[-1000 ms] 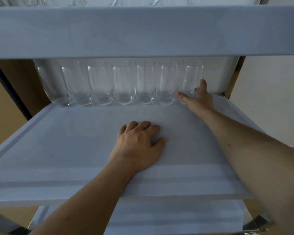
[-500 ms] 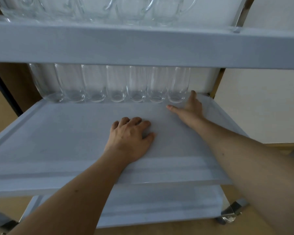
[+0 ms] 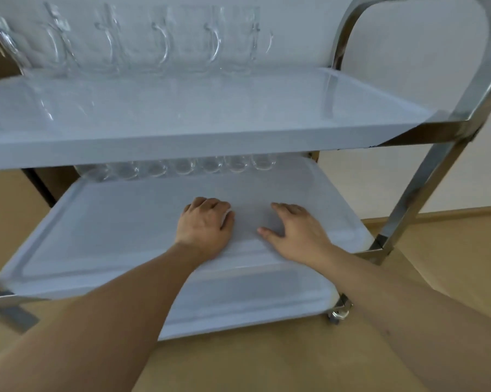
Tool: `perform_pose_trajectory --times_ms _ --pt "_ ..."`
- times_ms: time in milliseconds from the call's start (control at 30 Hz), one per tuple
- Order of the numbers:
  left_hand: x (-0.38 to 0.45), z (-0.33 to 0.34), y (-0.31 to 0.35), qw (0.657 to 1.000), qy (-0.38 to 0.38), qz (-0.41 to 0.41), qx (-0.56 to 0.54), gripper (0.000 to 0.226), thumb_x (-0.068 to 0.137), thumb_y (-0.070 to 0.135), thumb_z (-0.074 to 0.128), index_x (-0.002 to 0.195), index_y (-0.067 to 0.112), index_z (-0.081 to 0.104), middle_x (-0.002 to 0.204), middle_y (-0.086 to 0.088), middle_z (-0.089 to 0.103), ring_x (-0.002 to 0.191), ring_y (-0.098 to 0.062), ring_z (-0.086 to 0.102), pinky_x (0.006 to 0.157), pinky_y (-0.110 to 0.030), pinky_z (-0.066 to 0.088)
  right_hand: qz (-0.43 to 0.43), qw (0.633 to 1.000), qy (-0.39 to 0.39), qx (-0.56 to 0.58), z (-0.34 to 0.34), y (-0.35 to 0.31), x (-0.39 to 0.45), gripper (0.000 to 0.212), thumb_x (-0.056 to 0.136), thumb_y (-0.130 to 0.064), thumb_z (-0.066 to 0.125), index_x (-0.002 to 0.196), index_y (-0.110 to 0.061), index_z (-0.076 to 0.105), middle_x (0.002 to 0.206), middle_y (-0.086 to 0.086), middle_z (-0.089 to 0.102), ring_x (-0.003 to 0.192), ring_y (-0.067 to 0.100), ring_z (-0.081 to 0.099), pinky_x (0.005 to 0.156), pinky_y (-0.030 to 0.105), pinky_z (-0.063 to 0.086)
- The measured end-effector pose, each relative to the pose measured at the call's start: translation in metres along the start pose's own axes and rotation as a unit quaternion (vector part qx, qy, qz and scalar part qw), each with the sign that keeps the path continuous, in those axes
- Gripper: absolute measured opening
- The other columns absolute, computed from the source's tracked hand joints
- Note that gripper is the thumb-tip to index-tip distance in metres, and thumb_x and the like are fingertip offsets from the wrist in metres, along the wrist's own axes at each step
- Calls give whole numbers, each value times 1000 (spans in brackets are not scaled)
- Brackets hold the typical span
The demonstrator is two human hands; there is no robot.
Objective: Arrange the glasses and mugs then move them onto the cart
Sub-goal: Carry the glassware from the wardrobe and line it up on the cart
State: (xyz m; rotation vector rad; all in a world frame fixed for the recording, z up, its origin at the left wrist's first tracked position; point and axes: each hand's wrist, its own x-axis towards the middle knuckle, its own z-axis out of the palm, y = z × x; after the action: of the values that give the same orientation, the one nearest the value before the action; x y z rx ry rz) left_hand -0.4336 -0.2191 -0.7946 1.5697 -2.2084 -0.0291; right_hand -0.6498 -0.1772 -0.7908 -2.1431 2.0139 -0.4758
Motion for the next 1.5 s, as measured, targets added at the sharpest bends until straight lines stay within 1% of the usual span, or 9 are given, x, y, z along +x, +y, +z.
perform_pose_trajectory --times_ms 100,200,300,600,833,967,1067,1267,1500 --pt "-22 -22 24 998 -53 15 -20 52 94 46 37 116 15 73 117 -6 72 113 -36 61 93 -46 53 23 999 -34 7 -18 -8 -25 78 94 -62 53 154 -16 35 155 5 42 143 27 36 116 36 31" --pt "-39 -64 49 988 -150 38 5 44 100 43 42 130 21 66 133 0 64 125 -29 54 101 -43 48 47 995 -87 26 -50 -26 -51 79 95 -59 55 156 -16 29 158 5 38 146 26 32 118 35 29" --pt "-47 -119 71 979 -199 49 14 42 103 43 43 137 24 59 140 2 58 130 -25 49 104 -40 44 53 992 -111 37 -94 -49 -76 78 96 -55 55 158 -16 26 161 4 34 148 25 30 120 36 28" --pt "-27 -324 135 952 -303 45 -10 47 103 46 44 143 24 51 144 2 52 130 -23 49 103 -41 46 94 983 -130 90 -296 -123 -112 76 98 -53 54 158 -17 25 162 1 32 149 21 26 118 34 26" --pt "59 -509 196 972 -227 52 36 54 102 52 43 149 25 43 151 2 44 136 -23 43 106 -43 44 89 991 -46 86 -489 -175 -71 79 96 -56 55 159 -21 22 163 -3 29 150 19 24 119 35 26" --pt "94 -608 241 984 -148 85 52 57 101 51 47 150 23 42 153 1 42 138 -23 40 109 -42 42 68 994 26 78 -597 -198 -62 82 93 -59 59 157 -19 28 159 1 37 145 23 34 116 37 34" --pt "112 -669 274 990 -80 100 62 59 100 51 48 151 21 42 154 -1 42 139 -24 39 109 -43 42 47 993 92 63 -672 -208 -63 83 92 -58 61 157 -17 28 159 3 37 146 26 32 116 40 33" --pt "132 -726 333 990 -3 131 61 60 101 51 47 151 19 41 154 -3 42 139 -24 40 109 -42 42 32 987 157 29 -763 -203 -75 81 92 -60 59 156 -18 31 160 1 35 148 25 28 118 41 32" --pt "162 -728 399 980 21 188 60 61 100 50 48 151 18 40 154 -4 42 139 -25 38 109 -44 42 64 979 194 -1 -808 -167 -90 79 91 -61 60 154 -19 35 158 0 39 146 26 32 115 43 35"
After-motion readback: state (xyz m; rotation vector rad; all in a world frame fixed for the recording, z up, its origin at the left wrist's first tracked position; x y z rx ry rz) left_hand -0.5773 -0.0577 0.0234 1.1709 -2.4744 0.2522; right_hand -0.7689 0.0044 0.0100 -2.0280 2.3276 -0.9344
